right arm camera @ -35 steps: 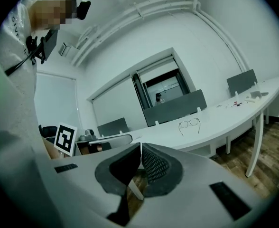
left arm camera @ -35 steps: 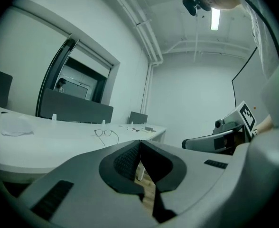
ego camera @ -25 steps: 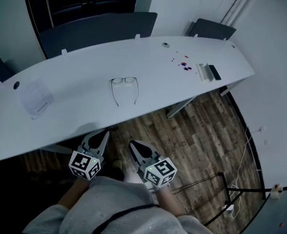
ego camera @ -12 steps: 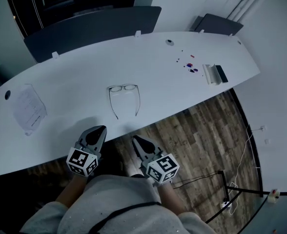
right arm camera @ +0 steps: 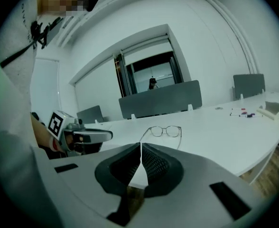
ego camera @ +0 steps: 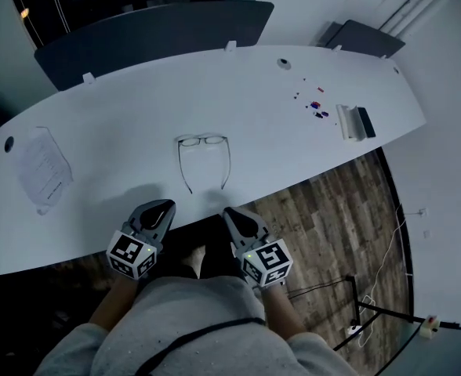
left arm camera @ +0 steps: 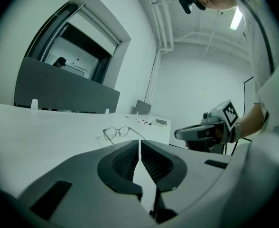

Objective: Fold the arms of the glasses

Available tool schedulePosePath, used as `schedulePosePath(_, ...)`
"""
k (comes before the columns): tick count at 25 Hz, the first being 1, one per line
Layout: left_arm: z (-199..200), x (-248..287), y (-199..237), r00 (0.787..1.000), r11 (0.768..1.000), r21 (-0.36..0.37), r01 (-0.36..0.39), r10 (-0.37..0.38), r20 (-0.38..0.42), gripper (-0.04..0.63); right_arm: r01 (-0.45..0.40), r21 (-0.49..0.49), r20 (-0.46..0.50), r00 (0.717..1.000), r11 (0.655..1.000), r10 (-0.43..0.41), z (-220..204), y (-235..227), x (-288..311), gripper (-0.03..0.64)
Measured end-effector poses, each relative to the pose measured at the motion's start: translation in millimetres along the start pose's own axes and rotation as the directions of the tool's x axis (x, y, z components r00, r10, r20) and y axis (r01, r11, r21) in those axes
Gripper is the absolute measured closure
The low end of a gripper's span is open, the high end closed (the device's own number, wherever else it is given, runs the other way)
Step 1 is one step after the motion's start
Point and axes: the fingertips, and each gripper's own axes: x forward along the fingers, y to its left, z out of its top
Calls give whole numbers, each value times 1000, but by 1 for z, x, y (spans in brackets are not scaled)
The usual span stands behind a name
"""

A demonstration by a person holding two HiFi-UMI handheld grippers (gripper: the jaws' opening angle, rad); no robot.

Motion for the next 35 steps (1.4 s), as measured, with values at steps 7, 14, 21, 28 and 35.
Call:
schedulePosePath(7, 3, 22, 33, 998, 999, 10, -51, 51, -38, 577, -2, -266, -130, 991, 964, -34, 10, -56, 39, 597)
schedulePosePath(14, 5, 58, 60, 993, 994, -49, -97, 93, -79, 527, -64, -509, -248, 966, 859, -75, 12, -107, 75, 597)
schedulePosePath(21, -4, 90, 70, 981, 987, -99, -128, 111, -157, 419, -160, -781, -313, 937, 604, -156, 11, -142, 105, 595)
schedulePosePath(28, -18, 105, 78, 967, 970, -180, -160, 117, -226, 399, -279, -929, -322, 934, 243, -157, 1, -152, 128, 479)
schedulePosePath(35, -22, 115, 77, 964, 960, -229, -161, 103, -246, 399, -281, -960, -281, 957, 9, -74, -4, -145, 142, 454)
